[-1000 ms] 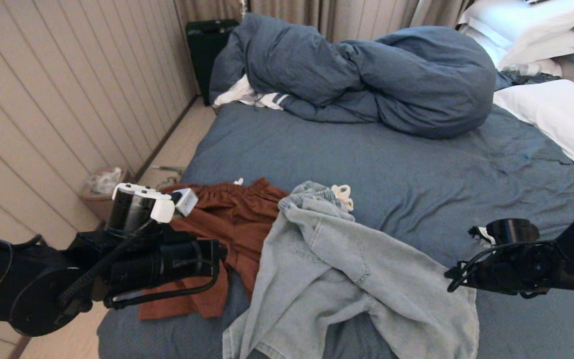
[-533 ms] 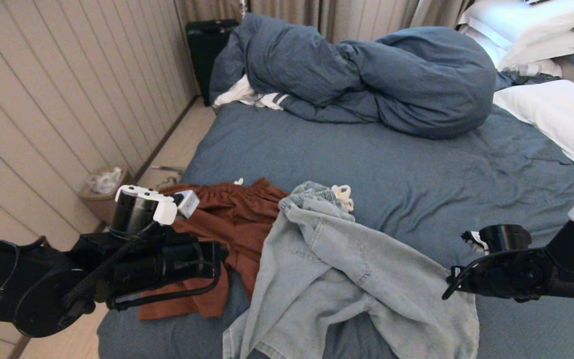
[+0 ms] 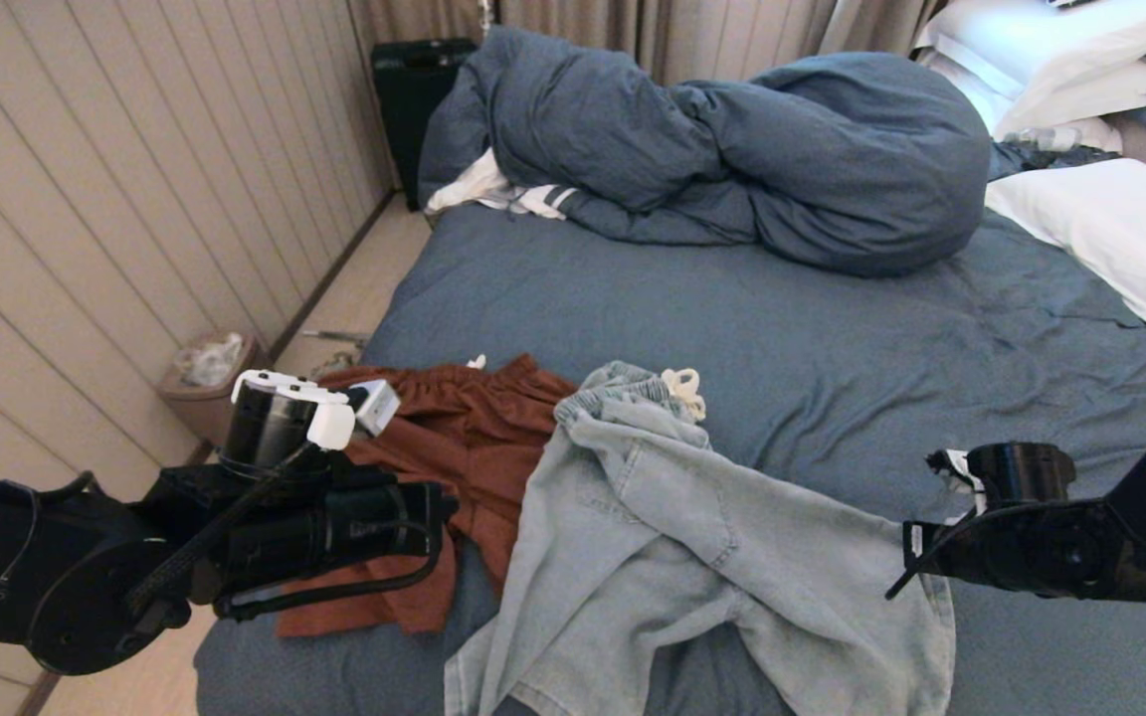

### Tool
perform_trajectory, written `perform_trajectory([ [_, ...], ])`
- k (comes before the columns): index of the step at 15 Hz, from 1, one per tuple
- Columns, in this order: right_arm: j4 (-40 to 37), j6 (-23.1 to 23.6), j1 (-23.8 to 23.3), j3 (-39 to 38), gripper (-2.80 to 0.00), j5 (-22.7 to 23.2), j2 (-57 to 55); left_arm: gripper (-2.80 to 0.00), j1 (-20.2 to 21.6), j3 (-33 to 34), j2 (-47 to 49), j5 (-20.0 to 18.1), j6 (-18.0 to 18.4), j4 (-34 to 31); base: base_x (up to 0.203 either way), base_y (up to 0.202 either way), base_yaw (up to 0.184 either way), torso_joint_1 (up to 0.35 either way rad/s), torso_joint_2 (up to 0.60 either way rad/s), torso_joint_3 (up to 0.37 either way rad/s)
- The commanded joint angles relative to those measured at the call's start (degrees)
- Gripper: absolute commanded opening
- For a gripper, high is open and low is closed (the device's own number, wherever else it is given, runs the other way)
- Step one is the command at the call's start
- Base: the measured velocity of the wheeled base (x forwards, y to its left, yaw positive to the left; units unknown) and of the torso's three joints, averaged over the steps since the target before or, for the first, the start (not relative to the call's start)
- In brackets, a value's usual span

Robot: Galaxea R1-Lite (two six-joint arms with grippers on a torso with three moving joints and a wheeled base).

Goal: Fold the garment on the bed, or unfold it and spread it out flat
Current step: Fold the blue shorts

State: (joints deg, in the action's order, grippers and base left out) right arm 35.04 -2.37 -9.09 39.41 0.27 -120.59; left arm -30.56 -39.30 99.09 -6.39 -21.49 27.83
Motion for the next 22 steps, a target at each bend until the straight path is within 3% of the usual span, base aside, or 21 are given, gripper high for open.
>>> perform_trajectory([
  [1, -0.13, -0.88, 3.46, -2.27, -2.8, 0.16, 10.74, -2.8, -0.43, 0.11, -0.44, -0.03, -0.13, 0.12, 0.0, 0.0, 0.0, 0.0, 0.0, 0.0],
  [3, -2.78, -2.28, 9.83, -3.08, -2.8, 0.2, 19.09, -2.8, -1.23, 0.42, -1.15, 0.06, -0.13, 0.13, 0.0, 0.0, 0.0, 0.0, 0.0, 0.0],
  [5, -10.94, -4.05, 18.0, -0.12, -2.8, 0.2, 24.99, -2.8, -1.59, 0.85, -2.2, 0.06, -0.13, 0.15, 0.0, 0.0, 0.0, 0.0, 0.0, 0.0],
  [9, -27.09, -9.81, 32.87, 16.52, -2.8, 0.07, 27.61, -2.8, -1.78, 1.19, -5.12, 0.06, -0.22, 0.12, 0.0, 0.0, 0.0, 0.0, 0.0, 0.0],
  [13, -38.38, -13.82, 45.74, 31.97, -2.8, -0.22, 22.17, -2.8, -1.78, 1.6, -7.59, 0.13, -0.22, 0.12, 0.0, 0.0, 0.0, 0.0, 0.0, 0.0],
  [16, -44.15, -15.82, 53.1, 39.49, -2.8, -0.26, 15.96, -2.8, -1.69, 1.73, -10.34, 0.08, -0.3, 0.12, 0.0, 0.0, 0.0, 0.0, 0.0, 0.0],
  [22, -48.35, -16.05, 62.11, 44.68, -2.8, -0.09, 8.72, -2.8, -0.47, 1.26, -17.13, 0.19, -1.96, -0.76, 0.0, 0.0, 0.0, 0.0, 0.0, 0.0],
])
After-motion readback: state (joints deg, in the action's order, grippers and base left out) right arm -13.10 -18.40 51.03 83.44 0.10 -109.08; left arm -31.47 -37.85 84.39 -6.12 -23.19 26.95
